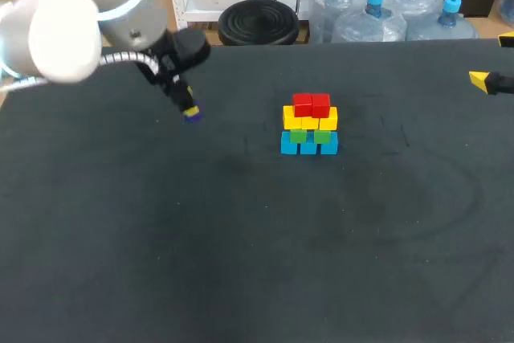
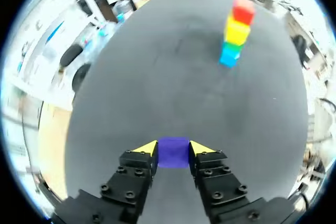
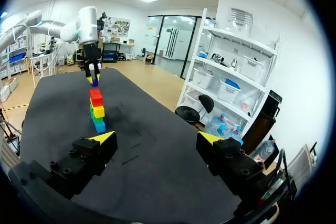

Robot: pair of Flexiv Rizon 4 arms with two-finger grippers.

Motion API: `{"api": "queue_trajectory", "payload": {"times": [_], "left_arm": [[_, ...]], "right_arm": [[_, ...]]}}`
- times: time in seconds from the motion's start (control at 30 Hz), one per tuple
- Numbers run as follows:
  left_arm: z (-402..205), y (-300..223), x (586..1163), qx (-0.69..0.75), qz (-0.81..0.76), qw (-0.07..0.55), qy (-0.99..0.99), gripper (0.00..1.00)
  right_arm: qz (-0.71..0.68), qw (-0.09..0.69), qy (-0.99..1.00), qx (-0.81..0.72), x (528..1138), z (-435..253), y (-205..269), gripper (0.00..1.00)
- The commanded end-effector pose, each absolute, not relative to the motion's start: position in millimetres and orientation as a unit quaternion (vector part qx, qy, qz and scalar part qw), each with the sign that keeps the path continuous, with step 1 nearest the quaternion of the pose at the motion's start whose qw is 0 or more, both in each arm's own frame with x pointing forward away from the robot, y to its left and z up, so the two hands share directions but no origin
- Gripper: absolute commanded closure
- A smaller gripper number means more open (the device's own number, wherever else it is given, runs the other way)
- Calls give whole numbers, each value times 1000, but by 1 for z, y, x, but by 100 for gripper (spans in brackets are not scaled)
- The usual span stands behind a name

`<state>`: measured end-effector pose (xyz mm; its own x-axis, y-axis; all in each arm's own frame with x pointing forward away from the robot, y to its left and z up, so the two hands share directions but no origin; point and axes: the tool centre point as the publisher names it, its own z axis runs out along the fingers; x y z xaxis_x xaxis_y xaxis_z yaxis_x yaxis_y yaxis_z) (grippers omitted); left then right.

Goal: Place the blue cubes, place green cubes on the blue cubes, place the yellow cubes on the green cubes, then place the red cubes on the yellow cubes, and place purple cube on the red cubes.

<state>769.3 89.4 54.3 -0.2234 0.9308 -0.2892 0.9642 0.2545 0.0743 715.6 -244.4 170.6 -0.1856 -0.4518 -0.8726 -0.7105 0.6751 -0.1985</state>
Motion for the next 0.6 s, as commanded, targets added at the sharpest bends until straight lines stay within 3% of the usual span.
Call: {"api": "queue_trajectory", "payload": {"times": [0.03,0.23,0.6], "left_arm": [[109,73,777,650,-57,128,747,100],[157,37,776,681,-55,119,721,100],[181,-22,755,722,-48,91,685,100]], "right_arm": [[127,511,759,-382,715,170,-244,0],[127,511,759,-382,715,170,-244,0],[127,511,759,-382,715,170,-244,0]]}}
